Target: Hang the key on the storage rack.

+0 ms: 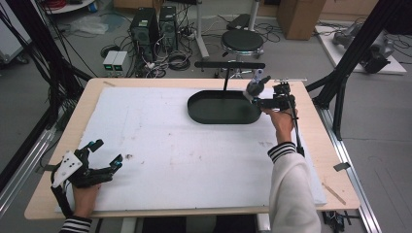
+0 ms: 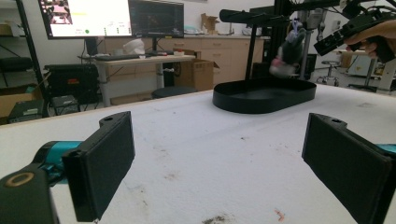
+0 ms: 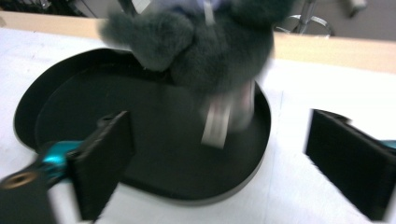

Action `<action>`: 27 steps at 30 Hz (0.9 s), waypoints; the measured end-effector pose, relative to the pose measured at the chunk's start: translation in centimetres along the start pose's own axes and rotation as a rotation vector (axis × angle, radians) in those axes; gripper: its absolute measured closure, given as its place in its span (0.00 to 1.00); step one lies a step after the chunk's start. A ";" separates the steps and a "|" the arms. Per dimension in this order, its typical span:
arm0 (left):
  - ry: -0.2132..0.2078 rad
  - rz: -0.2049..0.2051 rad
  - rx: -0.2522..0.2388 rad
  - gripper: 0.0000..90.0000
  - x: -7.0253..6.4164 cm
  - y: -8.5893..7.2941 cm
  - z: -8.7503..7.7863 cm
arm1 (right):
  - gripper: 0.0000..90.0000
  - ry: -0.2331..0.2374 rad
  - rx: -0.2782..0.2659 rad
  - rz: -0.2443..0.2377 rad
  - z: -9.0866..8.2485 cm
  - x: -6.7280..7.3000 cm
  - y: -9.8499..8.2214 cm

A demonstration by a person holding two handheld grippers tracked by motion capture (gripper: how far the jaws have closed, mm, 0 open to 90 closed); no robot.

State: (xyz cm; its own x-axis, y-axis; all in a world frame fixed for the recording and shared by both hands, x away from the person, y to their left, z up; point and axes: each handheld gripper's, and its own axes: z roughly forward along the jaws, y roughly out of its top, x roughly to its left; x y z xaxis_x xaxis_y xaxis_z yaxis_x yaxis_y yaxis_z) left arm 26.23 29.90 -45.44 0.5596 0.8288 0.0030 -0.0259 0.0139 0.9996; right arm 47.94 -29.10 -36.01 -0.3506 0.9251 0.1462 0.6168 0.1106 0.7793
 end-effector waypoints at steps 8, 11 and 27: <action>0.001 0.002 -0.003 0.11 0.0 0.0 0.0 | 0.00 0.059 -0.095 -0.047 -2.2 0.3 -0.7; 0.001 0.002 -0.003 0.11 0.0 0.0 0.0 | 0.00 0.088 -0.134 -0.061 -3.3 0.2 -1.4; 0.003 0.005 -0.003 0.11 0.0 0.0 0.0 | 0.00 0.253 -0.434 -0.197 -10.4 -0.2 -11.1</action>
State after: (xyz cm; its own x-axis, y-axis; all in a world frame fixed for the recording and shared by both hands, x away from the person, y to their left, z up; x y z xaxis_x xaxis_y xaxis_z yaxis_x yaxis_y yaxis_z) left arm 26.20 29.87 -45.45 0.5573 0.8303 0.0076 -0.0313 0.0119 0.9994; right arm 33.85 -34.32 -38.35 -0.6221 0.7796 0.0721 0.1931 0.0636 0.9791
